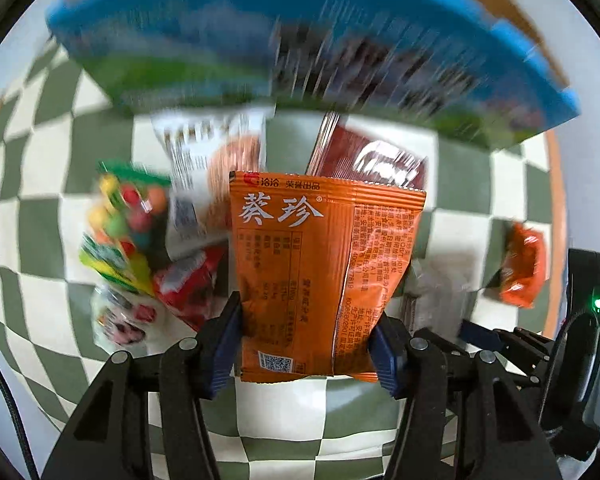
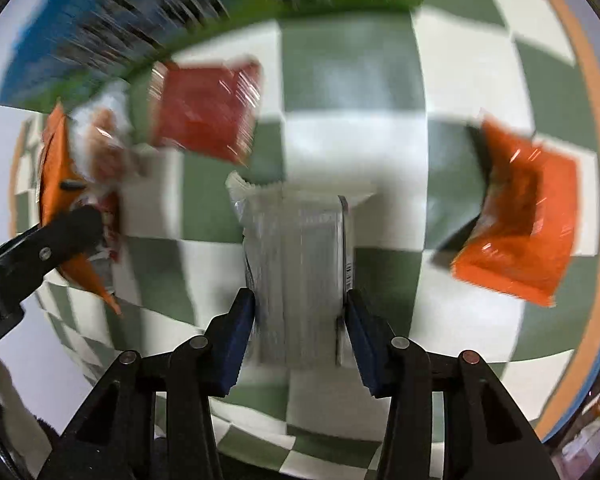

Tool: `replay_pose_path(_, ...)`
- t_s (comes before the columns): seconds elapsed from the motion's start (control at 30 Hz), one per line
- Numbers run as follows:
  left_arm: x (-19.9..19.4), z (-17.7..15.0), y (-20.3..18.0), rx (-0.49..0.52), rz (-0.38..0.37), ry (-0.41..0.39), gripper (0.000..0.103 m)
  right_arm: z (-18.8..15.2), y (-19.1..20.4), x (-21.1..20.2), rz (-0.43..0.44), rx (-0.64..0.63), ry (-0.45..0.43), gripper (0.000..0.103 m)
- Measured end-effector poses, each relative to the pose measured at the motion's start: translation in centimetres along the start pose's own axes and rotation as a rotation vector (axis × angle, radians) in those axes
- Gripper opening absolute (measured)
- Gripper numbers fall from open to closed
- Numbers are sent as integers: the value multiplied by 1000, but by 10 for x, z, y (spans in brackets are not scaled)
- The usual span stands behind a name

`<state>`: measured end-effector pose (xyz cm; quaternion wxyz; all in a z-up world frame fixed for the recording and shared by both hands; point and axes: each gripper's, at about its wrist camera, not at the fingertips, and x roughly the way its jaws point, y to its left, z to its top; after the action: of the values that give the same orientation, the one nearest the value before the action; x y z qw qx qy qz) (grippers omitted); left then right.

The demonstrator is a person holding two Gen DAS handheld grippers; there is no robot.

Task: Organize snacks
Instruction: 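Lift both packets and carry them over the cardboard box, then lower the orange Caizhen packet into the box with the left tool while the right tool releases the white packet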

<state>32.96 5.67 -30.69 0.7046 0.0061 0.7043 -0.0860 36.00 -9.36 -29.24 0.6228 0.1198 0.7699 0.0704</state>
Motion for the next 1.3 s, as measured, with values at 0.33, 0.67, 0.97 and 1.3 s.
replay_pose_path(0.33, -12, -4, 10, -18, -40, -2, 54, -10, -4, -19, 5, 13, -83, 47)
replay_pose_path(0.67, -128, 65, -15, 36, -168, -161, 55, 22, 11, -187, 209, -3, -333, 47)
replay_pose_path(0.97, -97, 196, -30, -27, -129, -97, 55, 145, 32, -210, 70, 7, -411, 47)
replay_pose_path(1.3, -28, 230, -21, -86, -95, 53, 55, 204, 35, -133, -16, 1, -250, 48)
